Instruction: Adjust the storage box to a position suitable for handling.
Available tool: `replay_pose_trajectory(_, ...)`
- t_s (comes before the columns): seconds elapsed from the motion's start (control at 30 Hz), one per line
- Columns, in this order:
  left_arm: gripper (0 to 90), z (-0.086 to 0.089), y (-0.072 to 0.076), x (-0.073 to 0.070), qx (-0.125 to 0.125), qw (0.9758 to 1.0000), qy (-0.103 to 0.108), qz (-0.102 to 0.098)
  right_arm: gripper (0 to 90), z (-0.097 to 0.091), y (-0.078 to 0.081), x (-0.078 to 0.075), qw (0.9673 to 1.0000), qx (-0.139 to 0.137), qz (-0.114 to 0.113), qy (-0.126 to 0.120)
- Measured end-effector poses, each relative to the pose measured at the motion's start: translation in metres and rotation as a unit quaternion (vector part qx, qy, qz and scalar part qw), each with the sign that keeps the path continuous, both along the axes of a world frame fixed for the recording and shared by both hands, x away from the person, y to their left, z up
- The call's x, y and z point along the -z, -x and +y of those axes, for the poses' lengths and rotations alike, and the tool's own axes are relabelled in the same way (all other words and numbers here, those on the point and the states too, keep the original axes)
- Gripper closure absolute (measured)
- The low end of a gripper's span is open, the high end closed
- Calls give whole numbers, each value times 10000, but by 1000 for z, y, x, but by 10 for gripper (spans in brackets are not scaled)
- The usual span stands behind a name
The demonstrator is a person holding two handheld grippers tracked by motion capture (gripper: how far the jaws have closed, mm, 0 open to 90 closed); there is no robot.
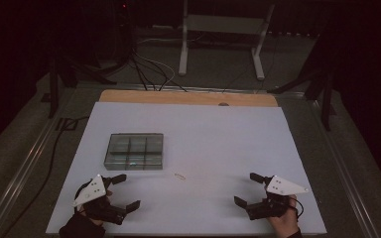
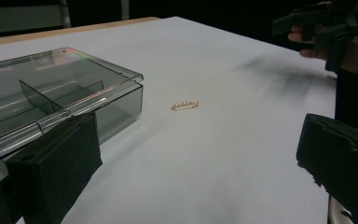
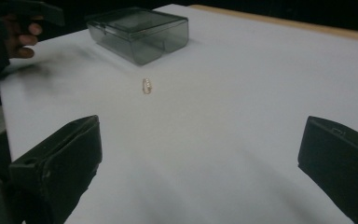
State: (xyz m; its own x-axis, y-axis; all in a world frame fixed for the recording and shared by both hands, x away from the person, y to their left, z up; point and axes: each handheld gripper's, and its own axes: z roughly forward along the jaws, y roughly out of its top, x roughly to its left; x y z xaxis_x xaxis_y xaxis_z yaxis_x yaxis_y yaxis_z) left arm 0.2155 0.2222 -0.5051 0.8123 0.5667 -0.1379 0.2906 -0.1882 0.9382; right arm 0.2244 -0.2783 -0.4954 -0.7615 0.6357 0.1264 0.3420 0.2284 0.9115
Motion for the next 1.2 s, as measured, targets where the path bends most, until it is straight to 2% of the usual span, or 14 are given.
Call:
replay_pose_trajectory(0.03,7,0,0,0,1,10000,-9,4,0,0,-1,0,10000,-31,79,-30)
replay_pose_trajectory(0.1,7,1,-1,0,4,10000,37,31,0,1,0,-1,9999,-64,57,60)
replay_pose_trajectory(0.2,7,0,-1,1,1,10000,70,49,0,3,-1,1,9998,-130,138,109)
replay_pose_trajectory(0.43,7,0,0,1,19,10000,44,84,0,2,-1,0,9998,-123,136,91)
replay_pose_trajectory(0.57,7,0,0,0,12,10000,75,45,0,3,-2,-1,9996,-103,103,227)
replay_pose_trajectory(0.63,7,1,0,0,24,10000,59,49,0,3,-2,-3,9998,-81,133,78)
replay_pose_trajectory(0.77,7,2,0,0,15,9999,105,75,0,4,-3,-5,9998,-46,195,43)
replay_pose_trajectory(0.83,7,1,0,0,7,10000,68,68,0,4,-3,-8,9997,-52,238,-60)
replay_pose_trajectory(0.93,7,1,0,0,16,9999,89,64,0,4,-4,-13,9998,-8,158,-106)
replay_pose_trajectory(1.0,7,2,-1,0,16,9999,67,77,0,3,-5,-16,9995,26,192,-259)
replay_pose_trajectory(1.2,7,1,-1,1,49,9999,87,109,0,4,-9,-28,9989,-13,175,-433)
